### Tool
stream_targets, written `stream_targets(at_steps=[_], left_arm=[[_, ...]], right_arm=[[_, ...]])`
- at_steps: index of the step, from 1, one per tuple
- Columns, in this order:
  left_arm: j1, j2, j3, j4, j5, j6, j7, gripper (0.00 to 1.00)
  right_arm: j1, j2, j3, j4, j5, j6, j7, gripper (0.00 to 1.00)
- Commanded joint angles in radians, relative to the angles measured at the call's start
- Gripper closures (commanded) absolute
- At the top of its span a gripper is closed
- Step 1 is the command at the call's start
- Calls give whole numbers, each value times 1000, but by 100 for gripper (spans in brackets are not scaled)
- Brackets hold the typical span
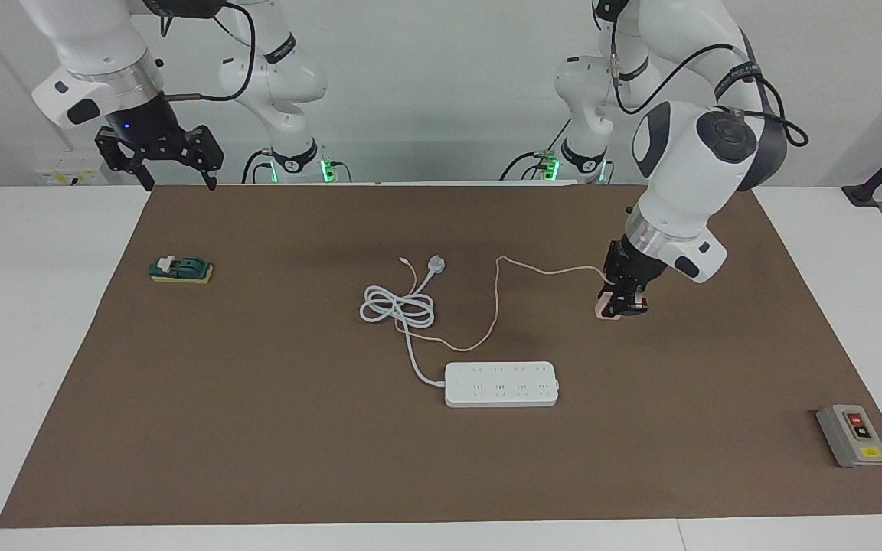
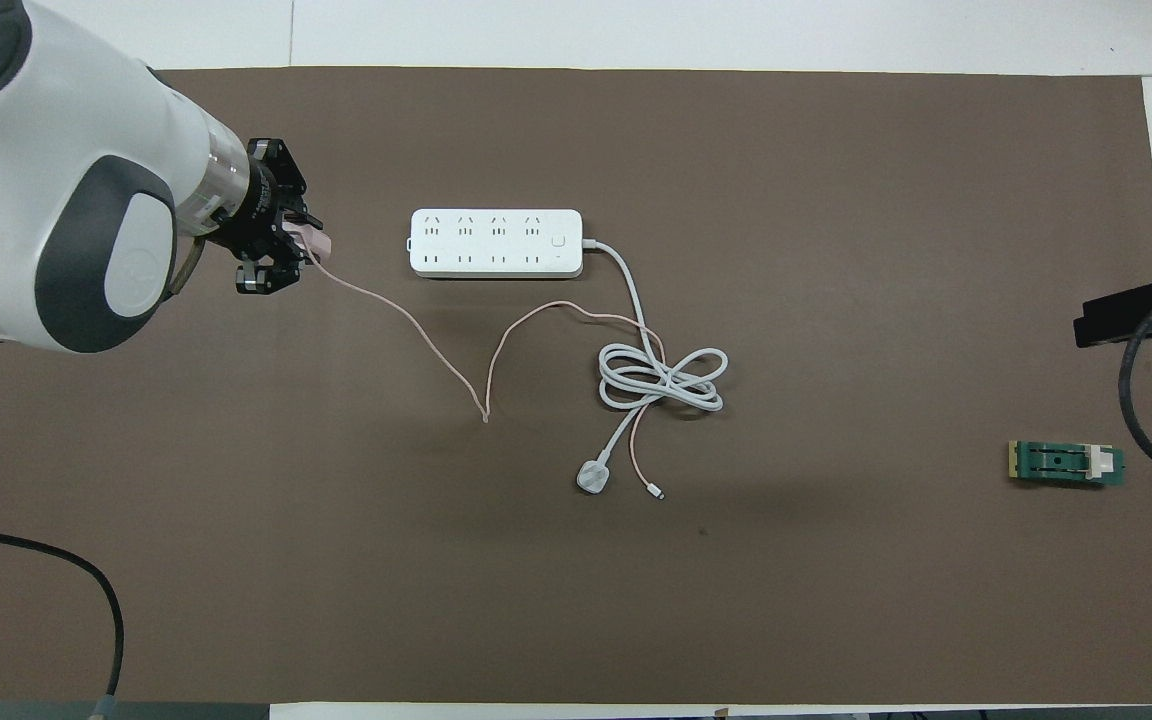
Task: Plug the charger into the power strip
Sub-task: 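Carry the pink plug with the left gripper to the strip's end socket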
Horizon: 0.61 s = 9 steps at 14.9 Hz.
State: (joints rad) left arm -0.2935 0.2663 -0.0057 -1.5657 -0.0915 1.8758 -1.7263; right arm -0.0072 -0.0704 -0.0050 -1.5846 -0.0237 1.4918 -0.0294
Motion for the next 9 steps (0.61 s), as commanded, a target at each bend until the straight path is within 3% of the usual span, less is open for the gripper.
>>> stream_targets(at_steps=[1,4,6,9], left_arm=[[-53,7,13,-45,32,58,-140,100],[-55,31,12,-45,32,136,-186,100],[-70,89,13,-21,30,158,-214,100],[-88,195,23,105,32,103,-249,100]], right_arm=[[-14,-12,14,-8,10,-8,6,0],[-14,-12,14,-9,11,-7,8,0],[-13,-14,14,-11,15,-7,8,0],[-14,-14,14,-11,15,-7,8,0]])
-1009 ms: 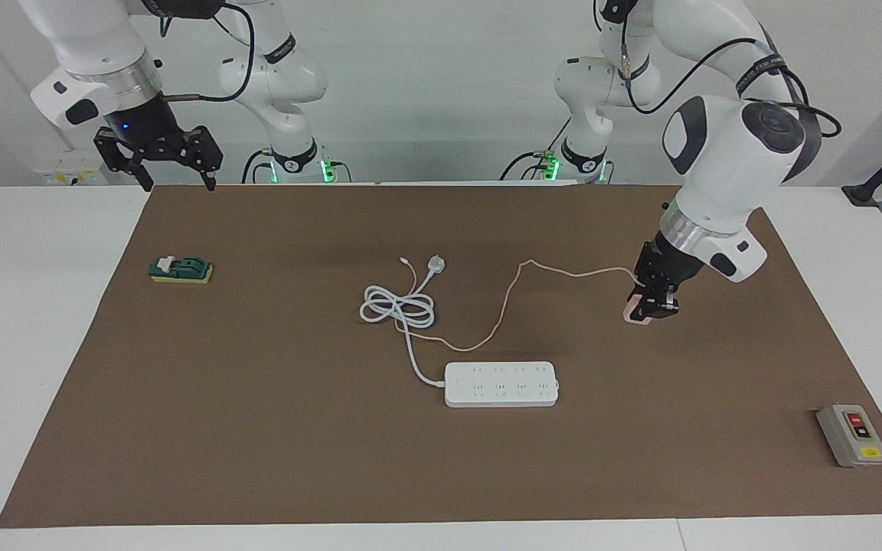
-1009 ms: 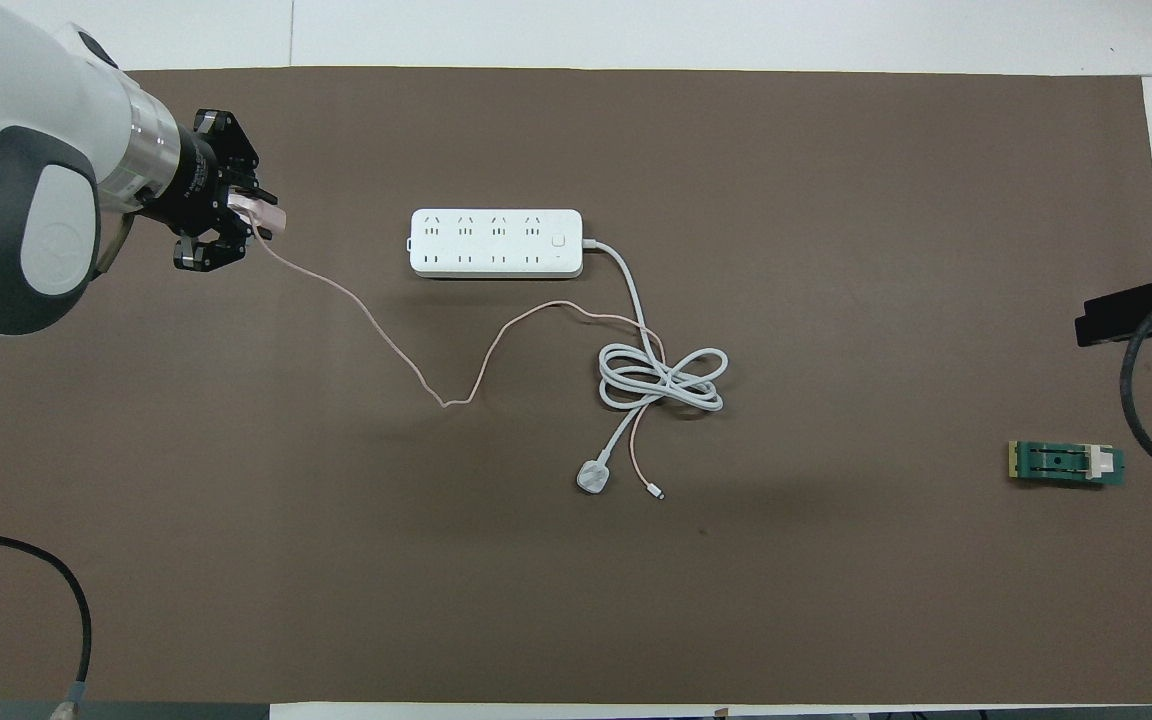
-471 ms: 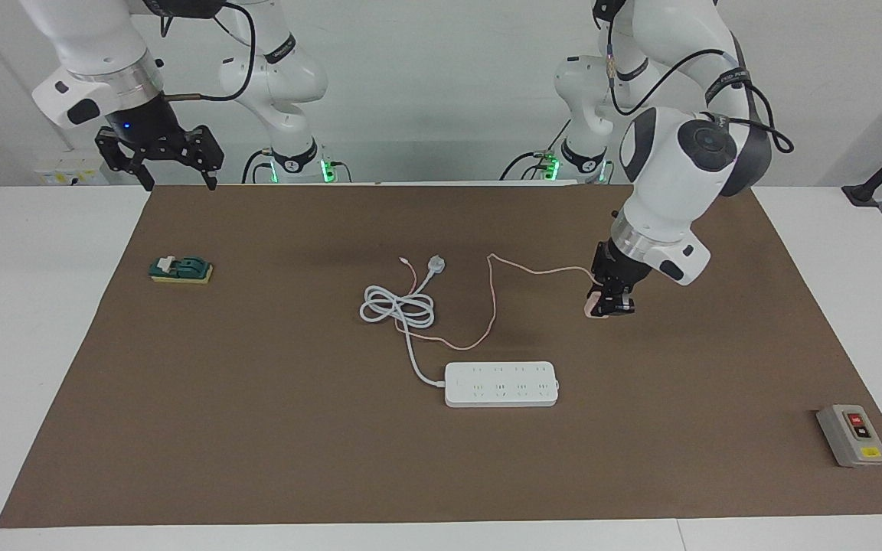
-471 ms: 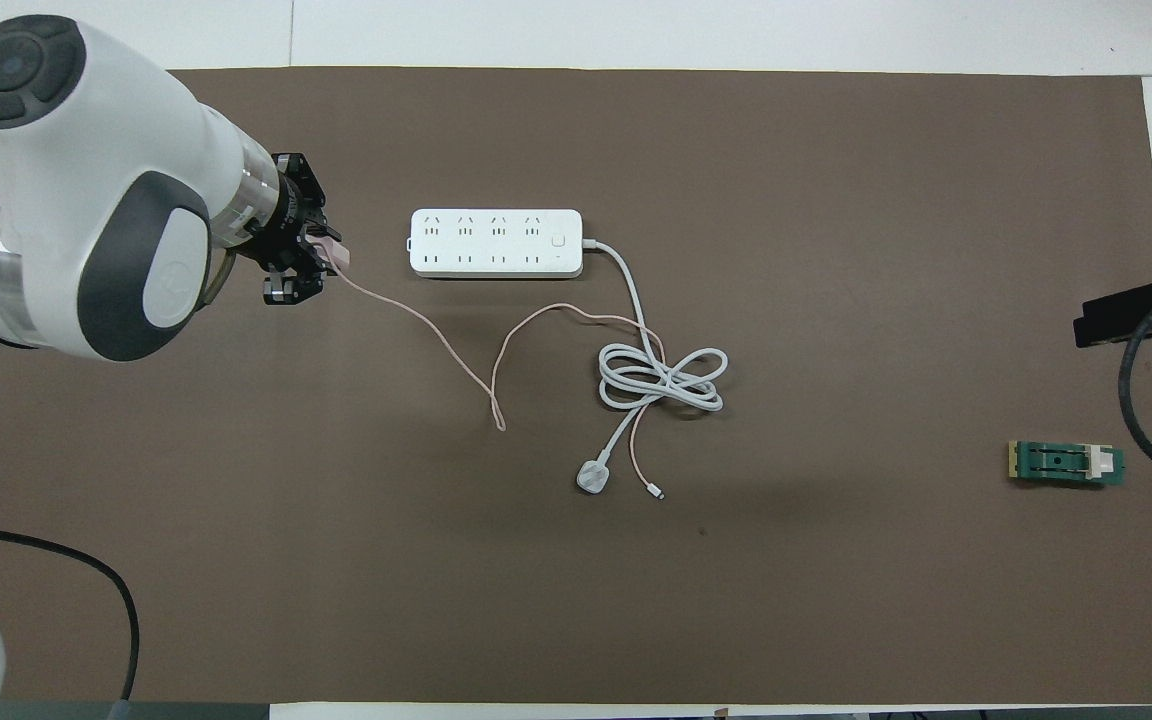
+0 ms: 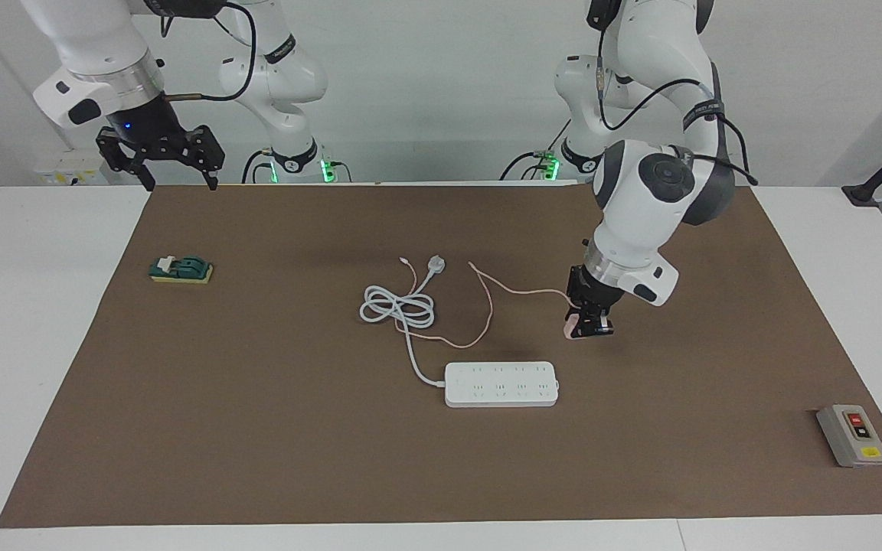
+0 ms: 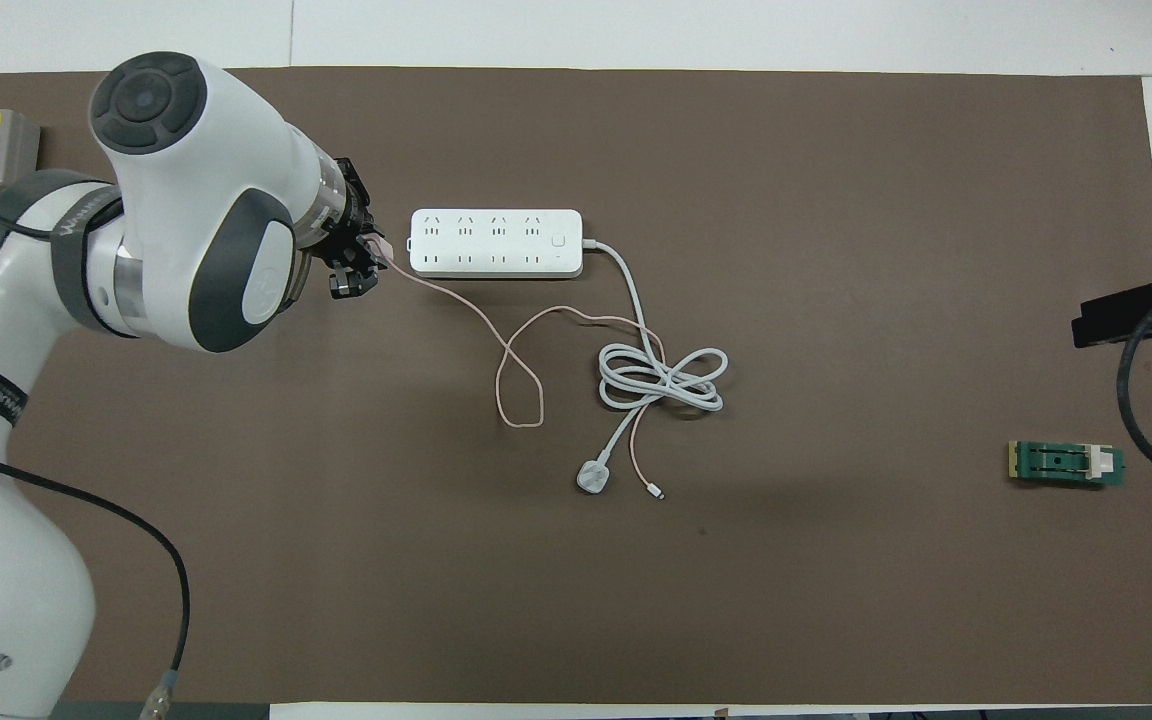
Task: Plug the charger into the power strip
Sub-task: 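Carry the pink plug with the left gripper to the strip's end socket, then push the plug prongs into the socket with the left gripper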
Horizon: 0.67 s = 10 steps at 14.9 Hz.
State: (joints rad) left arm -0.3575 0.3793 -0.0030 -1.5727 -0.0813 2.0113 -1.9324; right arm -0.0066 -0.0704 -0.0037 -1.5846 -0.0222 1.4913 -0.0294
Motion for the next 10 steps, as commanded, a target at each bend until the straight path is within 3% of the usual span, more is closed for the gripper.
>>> stream_targets(at_steps=[1,10], left_arm=[[-24,87,20,120,23,-40,-43,100],[-41,167,20,155,38,-19,-60,100]], right_arm=[[-13,-14,13,-11,13,-6,8,0],[-13,-17,13,-15,21,-16,8,0]])
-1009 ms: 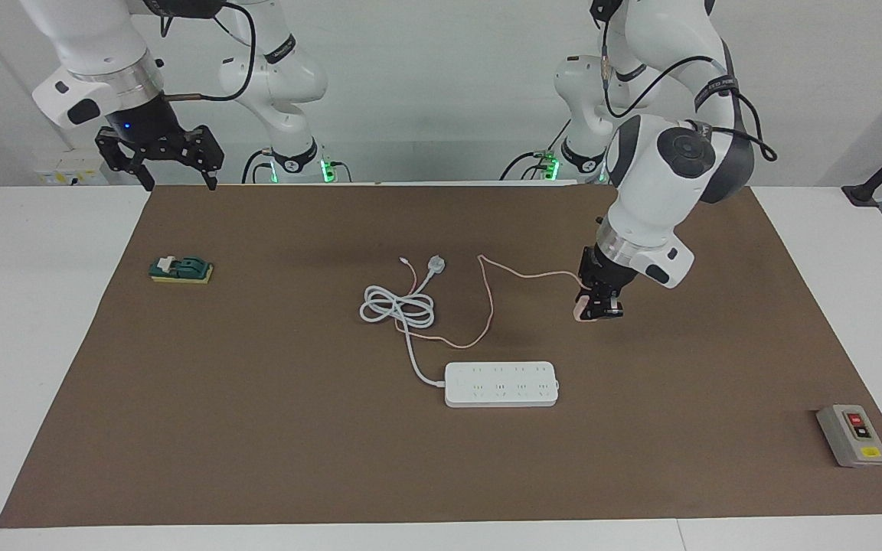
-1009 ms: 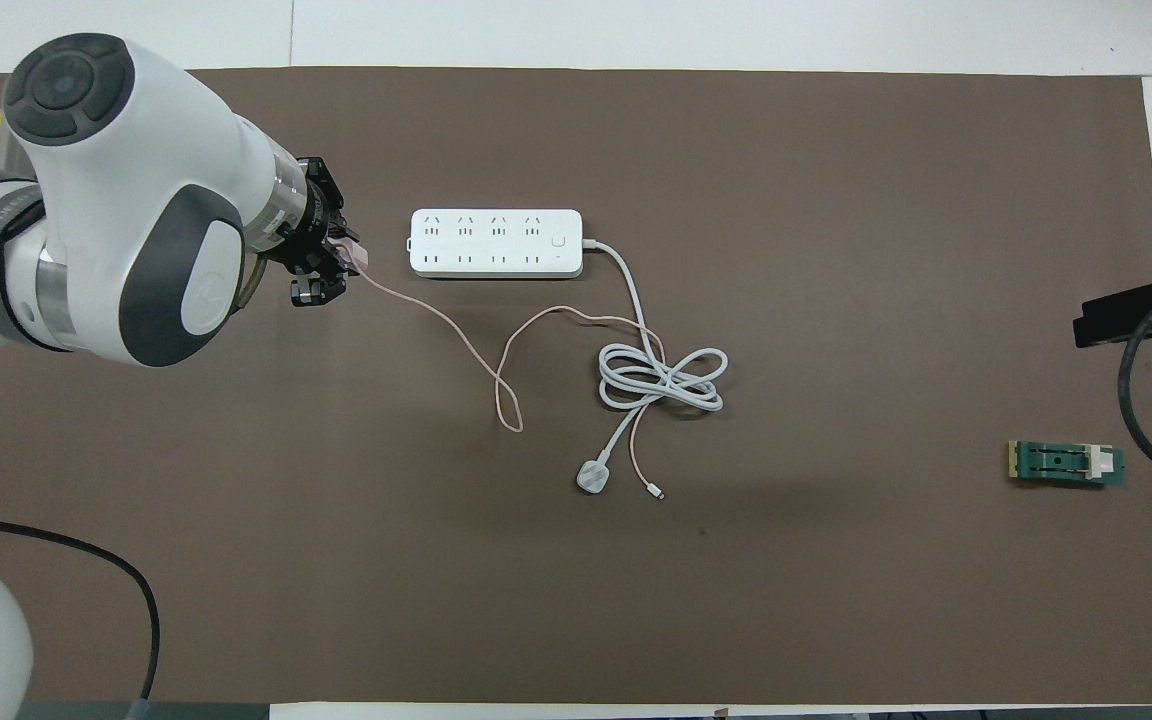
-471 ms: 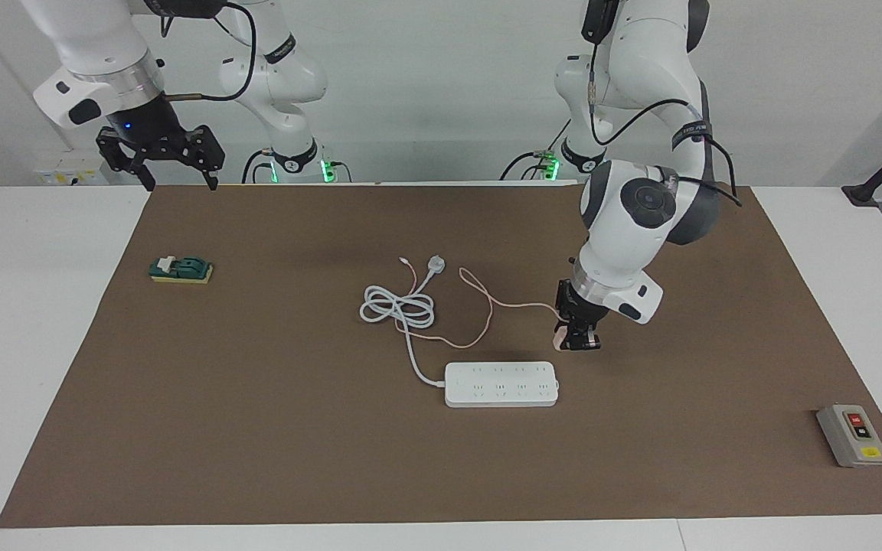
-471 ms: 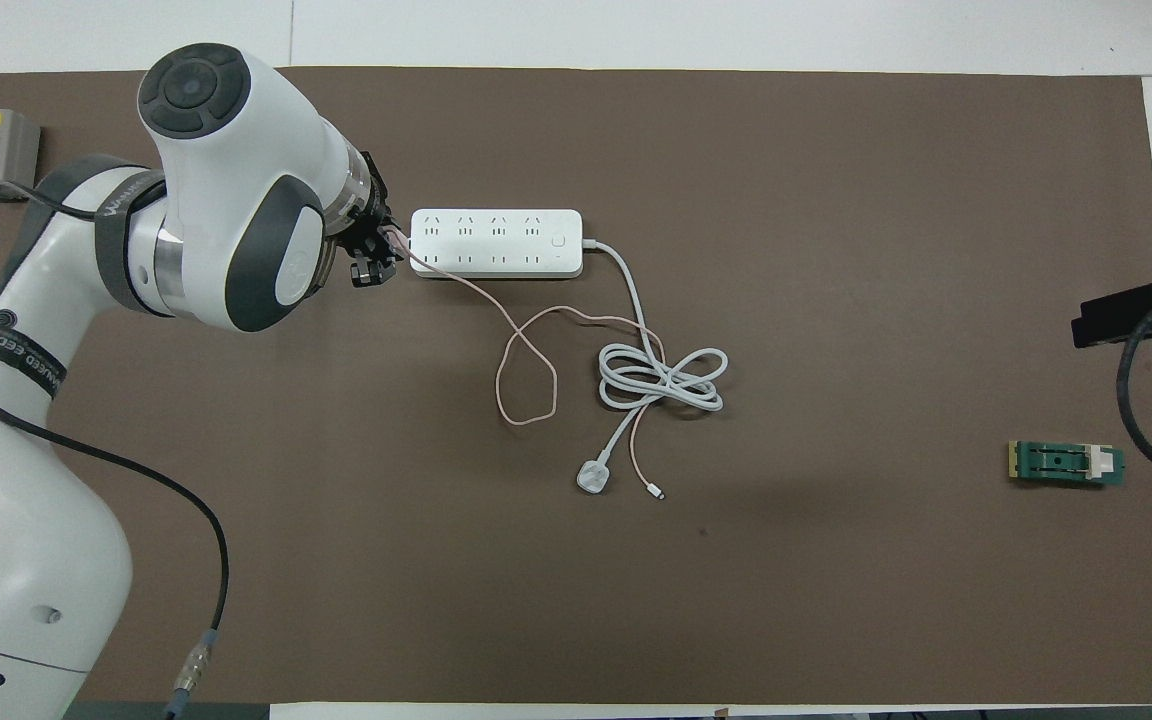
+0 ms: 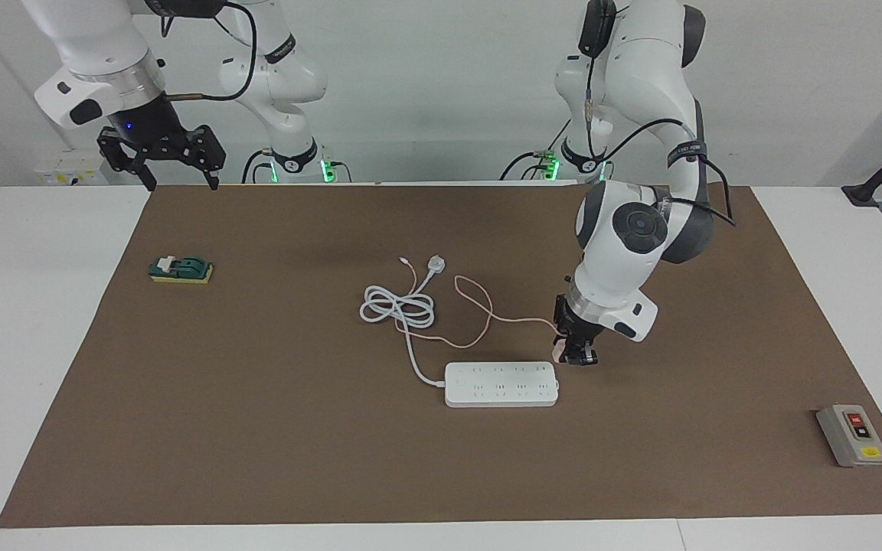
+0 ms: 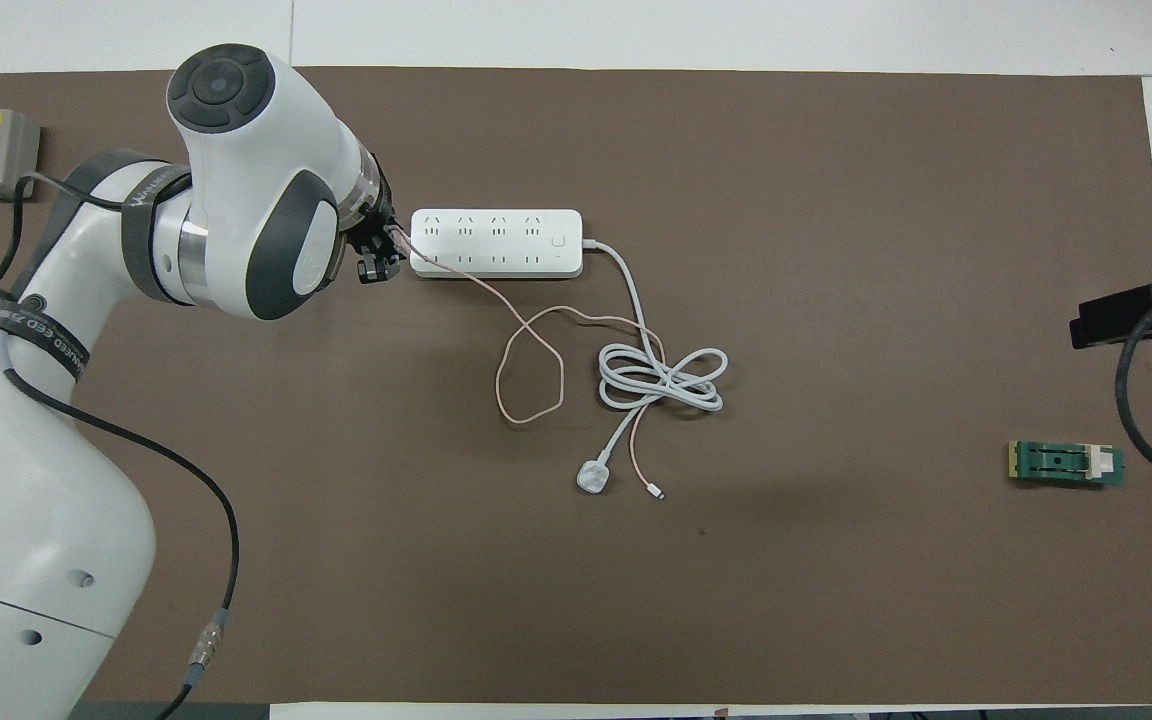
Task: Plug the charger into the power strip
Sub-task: 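Push the plug prongs into the socket with the left gripper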
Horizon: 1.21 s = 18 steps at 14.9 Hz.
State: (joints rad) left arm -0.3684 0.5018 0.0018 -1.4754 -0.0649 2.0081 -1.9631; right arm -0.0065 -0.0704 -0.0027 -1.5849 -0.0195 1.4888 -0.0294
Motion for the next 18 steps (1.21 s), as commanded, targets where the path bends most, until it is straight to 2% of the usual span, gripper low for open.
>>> stream_targets(at_steps=[1,18], left_arm=[[-35,53,15,67,23,-15,-34,100],[-46,96,14,92,39,21,-59,100]], right_arm=[[-13,-17,12,-15,18,-13,8,0],[-15,-17,12,-14,35,-15,5,0]])
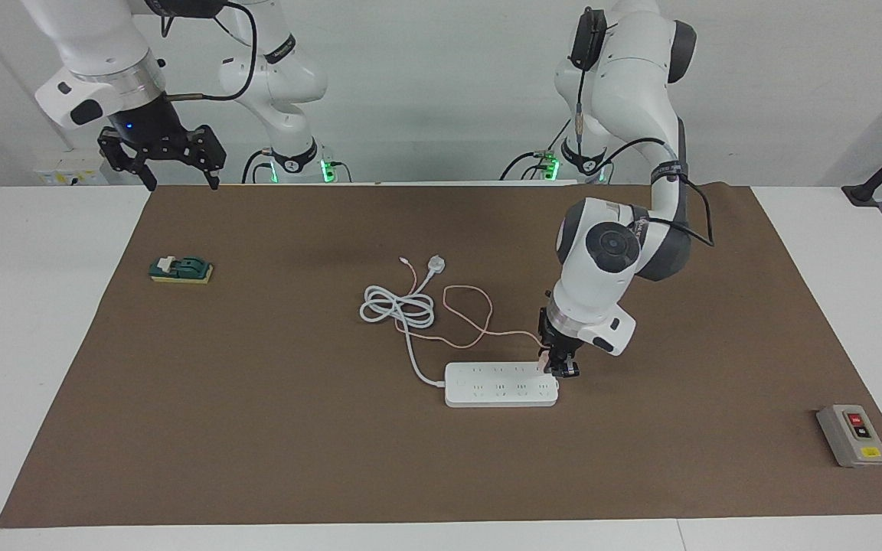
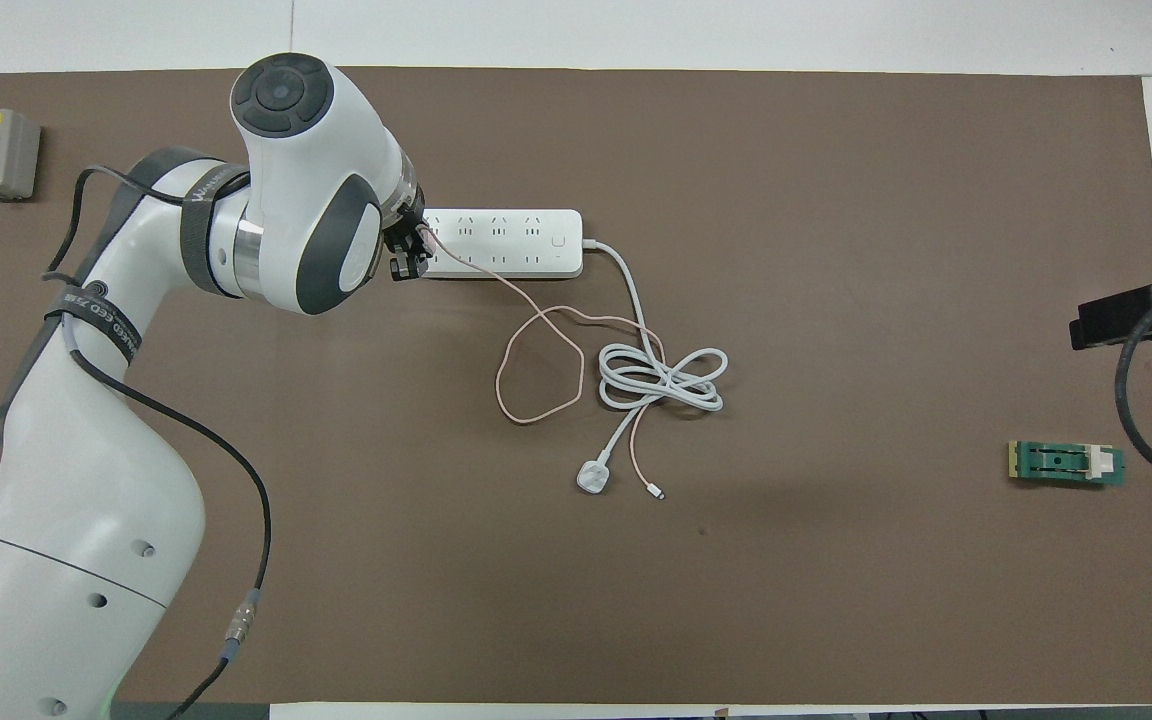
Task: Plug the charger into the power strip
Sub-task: 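Push the plug prongs into the socket with the left gripper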
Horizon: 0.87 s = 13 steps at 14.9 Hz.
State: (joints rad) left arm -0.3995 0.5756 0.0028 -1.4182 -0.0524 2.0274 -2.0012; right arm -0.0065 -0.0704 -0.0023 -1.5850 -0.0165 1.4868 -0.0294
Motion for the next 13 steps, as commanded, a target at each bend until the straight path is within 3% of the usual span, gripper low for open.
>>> stream_targets(at_steps=[1,13], left_arm=[[-15,23,13,33,34,2,-21,100],[-24,21,10,13,37,54,-19,100]], right_arm=[[-16,-17,10,-13,44,-13,6,0],[-15,-17,8,-13,44,-11,5,0]])
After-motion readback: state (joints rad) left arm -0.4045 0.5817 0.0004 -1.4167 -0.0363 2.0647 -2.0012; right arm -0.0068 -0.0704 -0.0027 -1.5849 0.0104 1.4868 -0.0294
